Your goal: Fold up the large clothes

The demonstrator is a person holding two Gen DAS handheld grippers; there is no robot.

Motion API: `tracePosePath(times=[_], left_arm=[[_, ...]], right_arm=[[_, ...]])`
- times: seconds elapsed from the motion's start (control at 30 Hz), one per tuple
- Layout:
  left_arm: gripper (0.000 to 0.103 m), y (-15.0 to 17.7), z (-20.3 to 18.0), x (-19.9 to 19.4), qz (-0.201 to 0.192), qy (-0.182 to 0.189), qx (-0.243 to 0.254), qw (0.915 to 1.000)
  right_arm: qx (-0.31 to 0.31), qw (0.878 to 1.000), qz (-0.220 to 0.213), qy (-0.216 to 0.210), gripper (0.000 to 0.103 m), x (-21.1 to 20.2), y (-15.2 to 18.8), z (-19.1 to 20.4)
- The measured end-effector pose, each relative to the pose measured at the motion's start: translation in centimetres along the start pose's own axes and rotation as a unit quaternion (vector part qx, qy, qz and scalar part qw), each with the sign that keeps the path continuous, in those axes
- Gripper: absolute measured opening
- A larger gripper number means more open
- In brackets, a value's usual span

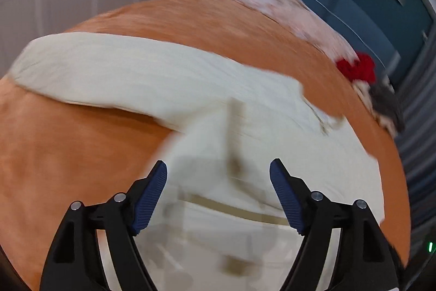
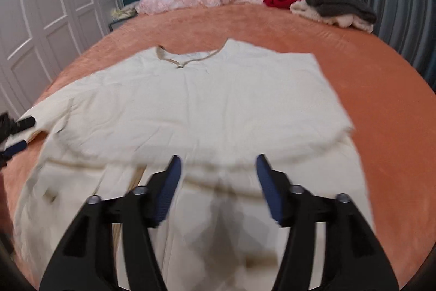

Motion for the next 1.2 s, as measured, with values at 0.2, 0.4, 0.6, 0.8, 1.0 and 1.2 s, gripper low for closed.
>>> tracePosePath(times=[0.2, 0.4, 0.6, 0.8, 1.0, 1.2], left_arm=[[0.076, -7.1, 18.9, 2.9, 0.034, -0.106, -0.158, 0.9811], [0.068, -10.5, 27.9, 5.4, 0.029, -0.106, -0.276, 0.9548], [0.004, -13.8, 24.6, 5.8, 0.023, -0.075, -0.243, 0.9668], [0.003, -19.0, 10.5, -3.0, -0.079, 0.002, -0.084, 0.9934], [0.01, -14.2, -11.5, -11.5, -0.104, 0.13, 0.095, 0.9815], [0.063, 0.2, -21.7, -8.4, 0.003, 0.179, 0.159, 0.9709]], right_arm=[[0.005, 1.0, 0.031, 0.0, 0.064, -6.3, 4.6, 0.6], [0.041, 0.997, 0.068, 0.005, 0.066, -8.2, 7.1, 0.9], [0.007, 0.997, 0.073, 0.005, 0.066, -8.3, 7.1, 3.4], [0.014, 0.998, 0.051, -0.023, 0.069, -8.5, 6.3, 4.1], [0.048, 0.998, 0.04, -0.025, 0.069, -8.9, 6.5, 1.9], [0.056, 0.998, 0.024, 0.002, 0.075, -9.5, 6.2, -1.9]])
Point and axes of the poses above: each gripper's, at about its wrist camera, not at the fingertips, and x roughly the way its jaws point, z to its left, y to its underside, the point moved 2 cm from there along x, roughly the way its jaws point, and after that the axes turned 7 degrees about -y, right-handed, at the moved point
